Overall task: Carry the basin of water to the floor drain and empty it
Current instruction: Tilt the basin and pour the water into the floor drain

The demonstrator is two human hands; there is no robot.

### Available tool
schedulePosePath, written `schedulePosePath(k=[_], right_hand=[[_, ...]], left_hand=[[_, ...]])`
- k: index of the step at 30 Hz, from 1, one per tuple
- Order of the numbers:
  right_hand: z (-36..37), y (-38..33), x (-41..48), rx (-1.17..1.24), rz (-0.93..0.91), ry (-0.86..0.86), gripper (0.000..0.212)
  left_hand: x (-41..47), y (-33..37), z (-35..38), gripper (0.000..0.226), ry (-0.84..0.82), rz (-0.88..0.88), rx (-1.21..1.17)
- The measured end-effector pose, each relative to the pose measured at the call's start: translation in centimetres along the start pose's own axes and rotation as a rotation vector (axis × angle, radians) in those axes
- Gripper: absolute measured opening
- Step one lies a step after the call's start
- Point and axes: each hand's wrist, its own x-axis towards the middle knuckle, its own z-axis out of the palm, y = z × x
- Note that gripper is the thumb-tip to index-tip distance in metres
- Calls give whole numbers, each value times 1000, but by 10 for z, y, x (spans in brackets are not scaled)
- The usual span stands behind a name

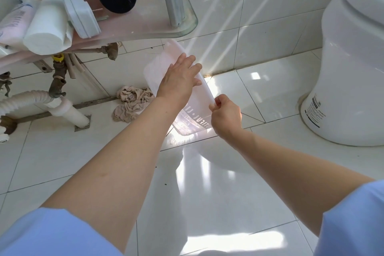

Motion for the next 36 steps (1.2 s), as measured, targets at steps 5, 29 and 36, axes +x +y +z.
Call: schedulePosePath(k=[5,29,36], right_hand=[[1,3,3,4,-3,16,15],[0,8,-1,60,-7,-1,10],[-2,11,-1,84,-3,-7,9]], left_hand=[[2,1,0,34,8,11,19],[3,5,0,26,35,62,104],[3,8,3,27,44,78,51]])
